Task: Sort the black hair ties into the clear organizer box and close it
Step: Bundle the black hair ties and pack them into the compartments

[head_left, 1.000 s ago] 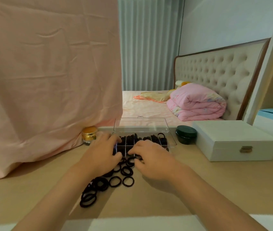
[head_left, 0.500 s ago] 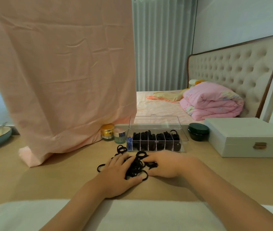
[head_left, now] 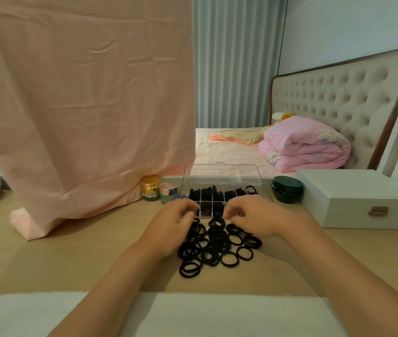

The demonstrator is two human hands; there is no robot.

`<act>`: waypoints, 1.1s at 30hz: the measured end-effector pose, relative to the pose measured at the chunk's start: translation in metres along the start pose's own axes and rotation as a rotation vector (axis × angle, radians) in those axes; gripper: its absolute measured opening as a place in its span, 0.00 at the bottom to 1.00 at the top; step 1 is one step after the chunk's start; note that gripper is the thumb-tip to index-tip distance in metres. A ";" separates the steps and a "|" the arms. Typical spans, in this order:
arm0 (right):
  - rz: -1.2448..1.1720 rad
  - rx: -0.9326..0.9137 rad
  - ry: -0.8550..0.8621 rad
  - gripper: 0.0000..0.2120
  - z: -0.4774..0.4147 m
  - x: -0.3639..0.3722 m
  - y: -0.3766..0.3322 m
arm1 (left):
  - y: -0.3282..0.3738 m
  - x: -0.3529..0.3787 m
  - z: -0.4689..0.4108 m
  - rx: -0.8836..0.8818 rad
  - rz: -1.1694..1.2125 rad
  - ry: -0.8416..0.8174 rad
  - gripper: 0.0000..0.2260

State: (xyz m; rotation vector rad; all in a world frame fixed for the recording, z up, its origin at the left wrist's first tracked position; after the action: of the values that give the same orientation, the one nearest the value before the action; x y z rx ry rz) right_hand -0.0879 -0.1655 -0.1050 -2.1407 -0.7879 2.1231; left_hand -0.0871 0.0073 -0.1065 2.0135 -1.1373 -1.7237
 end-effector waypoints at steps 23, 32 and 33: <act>0.359 0.037 -0.113 0.05 0.001 0.026 -0.011 | -0.043 -0.028 -0.006 -0.040 -0.387 0.060 0.02; -0.099 0.063 0.066 0.11 0.003 -0.013 0.002 | -0.053 -0.015 -0.018 -0.070 -0.476 0.002 0.09; -0.130 0.065 0.068 0.13 0.003 -0.015 0.003 | -0.048 -0.017 -0.018 -0.041 -0.528 0.026 0.10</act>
State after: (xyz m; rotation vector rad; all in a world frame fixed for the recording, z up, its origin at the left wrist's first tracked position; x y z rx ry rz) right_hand -0.0893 -0.1746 -0.0922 -2.0566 -0.8158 1.9745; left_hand -0.0513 0.0461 -0.1201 2.4538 -0.5796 -1.9132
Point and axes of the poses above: each hand's wrist, its own z-axis away from the middle knuckle, its own x-axis out of the palm, y = z × x, the point moved 10 cm from there along -z, towards the middle knuckle, and after that the axes turned 4 degrees about -x, right-handed, at the moved point
